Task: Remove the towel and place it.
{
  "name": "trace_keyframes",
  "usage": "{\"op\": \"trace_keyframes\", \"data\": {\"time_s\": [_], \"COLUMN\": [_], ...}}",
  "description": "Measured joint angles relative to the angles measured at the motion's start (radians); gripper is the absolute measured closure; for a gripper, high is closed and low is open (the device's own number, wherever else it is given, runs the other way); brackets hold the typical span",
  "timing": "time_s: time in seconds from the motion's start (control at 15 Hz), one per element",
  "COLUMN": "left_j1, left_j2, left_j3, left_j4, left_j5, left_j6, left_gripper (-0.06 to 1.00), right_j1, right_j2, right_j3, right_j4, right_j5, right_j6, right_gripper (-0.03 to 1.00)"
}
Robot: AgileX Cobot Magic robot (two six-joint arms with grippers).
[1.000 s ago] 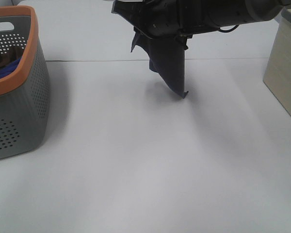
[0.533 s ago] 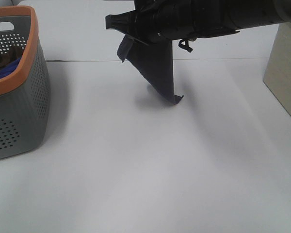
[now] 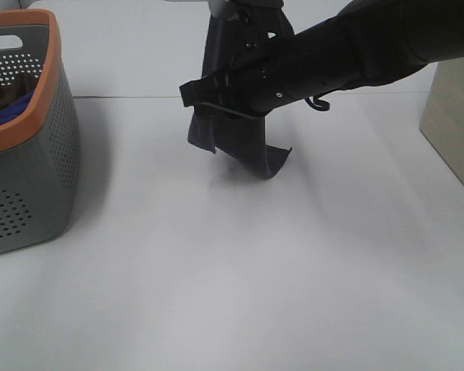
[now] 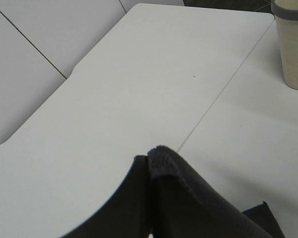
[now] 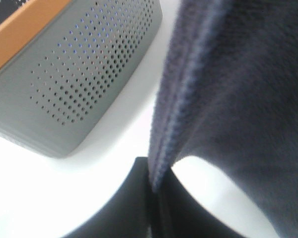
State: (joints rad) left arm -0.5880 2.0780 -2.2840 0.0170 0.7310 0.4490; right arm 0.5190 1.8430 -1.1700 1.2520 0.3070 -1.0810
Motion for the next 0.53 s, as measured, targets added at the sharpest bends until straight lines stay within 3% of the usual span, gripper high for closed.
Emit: {"op": "trace_keyframes", "data": {"time_s": [0.27,0.53], "left_j1": [-0.002,-0.003], "left_j2": [0.012,0.015], "left_j3": [0.007,0.006], "left_j4": [-0.004,-0.008], "left_j5": [0.065,0.101], "left_j6": [0.000,0.000], "left_gripper": [0.94,0.94], "right_j1": [-0.118,-0.128], "right_j2": [-0.006,-0.055], "right_j3": [-0.022,-0.098], "right_j4": [-0.431,-0.745], "right_j5": [0.255,0.451], "right_j6": [0.481,0.699], "right_gripper": [0.97,0.97]}}
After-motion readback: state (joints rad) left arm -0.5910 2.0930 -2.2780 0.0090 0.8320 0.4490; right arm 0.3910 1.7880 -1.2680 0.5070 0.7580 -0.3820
